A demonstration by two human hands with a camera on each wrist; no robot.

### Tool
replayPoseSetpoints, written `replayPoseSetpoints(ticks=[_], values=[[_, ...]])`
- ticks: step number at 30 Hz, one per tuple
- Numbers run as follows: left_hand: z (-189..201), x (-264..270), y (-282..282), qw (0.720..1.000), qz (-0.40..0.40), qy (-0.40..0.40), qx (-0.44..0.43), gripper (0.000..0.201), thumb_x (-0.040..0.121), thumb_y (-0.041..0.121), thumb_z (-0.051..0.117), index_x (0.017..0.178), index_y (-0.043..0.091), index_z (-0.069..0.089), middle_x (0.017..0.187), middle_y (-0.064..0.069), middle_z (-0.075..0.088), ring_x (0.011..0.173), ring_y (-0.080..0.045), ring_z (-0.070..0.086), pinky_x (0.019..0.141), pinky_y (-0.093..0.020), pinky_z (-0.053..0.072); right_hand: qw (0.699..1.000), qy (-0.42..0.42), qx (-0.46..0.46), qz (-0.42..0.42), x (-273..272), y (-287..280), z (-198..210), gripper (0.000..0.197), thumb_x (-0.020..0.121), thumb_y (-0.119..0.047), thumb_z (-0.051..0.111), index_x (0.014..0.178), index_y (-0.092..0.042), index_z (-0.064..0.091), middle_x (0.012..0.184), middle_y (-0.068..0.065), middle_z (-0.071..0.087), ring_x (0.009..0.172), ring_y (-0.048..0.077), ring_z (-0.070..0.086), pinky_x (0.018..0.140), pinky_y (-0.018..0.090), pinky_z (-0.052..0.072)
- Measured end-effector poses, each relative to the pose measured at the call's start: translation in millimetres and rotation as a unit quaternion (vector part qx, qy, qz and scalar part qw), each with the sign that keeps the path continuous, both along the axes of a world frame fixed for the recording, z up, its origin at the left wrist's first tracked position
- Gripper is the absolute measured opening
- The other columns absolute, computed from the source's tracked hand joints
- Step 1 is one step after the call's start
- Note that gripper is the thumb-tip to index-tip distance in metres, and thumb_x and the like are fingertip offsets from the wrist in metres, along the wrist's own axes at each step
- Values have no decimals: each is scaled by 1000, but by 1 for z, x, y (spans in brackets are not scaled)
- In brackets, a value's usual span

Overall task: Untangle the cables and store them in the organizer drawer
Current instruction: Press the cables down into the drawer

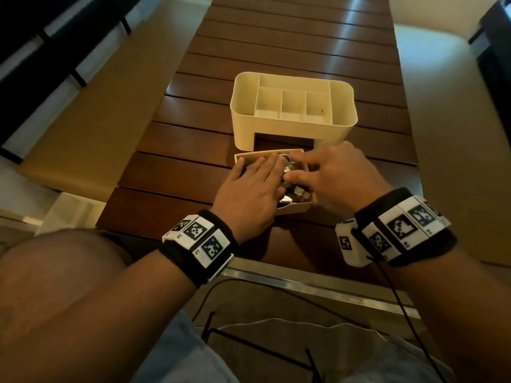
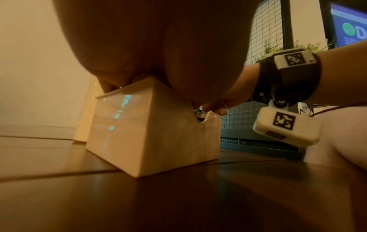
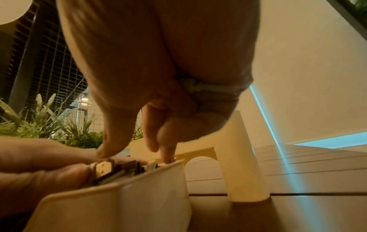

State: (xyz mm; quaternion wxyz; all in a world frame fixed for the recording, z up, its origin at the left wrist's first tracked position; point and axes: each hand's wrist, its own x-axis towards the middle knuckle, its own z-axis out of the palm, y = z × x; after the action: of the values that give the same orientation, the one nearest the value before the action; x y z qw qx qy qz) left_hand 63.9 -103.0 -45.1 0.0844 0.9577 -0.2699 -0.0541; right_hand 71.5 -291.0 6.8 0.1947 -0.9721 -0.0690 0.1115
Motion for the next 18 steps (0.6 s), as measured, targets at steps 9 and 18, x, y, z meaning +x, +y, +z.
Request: replayPoseSetpoints(ticks=[9,18], values=[[5,4,12,995,10,36,-92,56,108,38,26,159,21,13,167,2,16,153,-13,10,121,-36,-6,999,33,-15,-18,0,8,-21,69,78,-82,33,133,-45,53,121,-5,65,108,22,62,88,46,55],[-20,-57,-5,995,2,-96,11,62,97,22,6,155,1,-1,164,-22,2,153,-33,1,124,-49,13,998,35,-23,-41,-2,9,-24,65,78,-84,26,130,-54,49,120,0,62,102,25,62,87,47,55]])
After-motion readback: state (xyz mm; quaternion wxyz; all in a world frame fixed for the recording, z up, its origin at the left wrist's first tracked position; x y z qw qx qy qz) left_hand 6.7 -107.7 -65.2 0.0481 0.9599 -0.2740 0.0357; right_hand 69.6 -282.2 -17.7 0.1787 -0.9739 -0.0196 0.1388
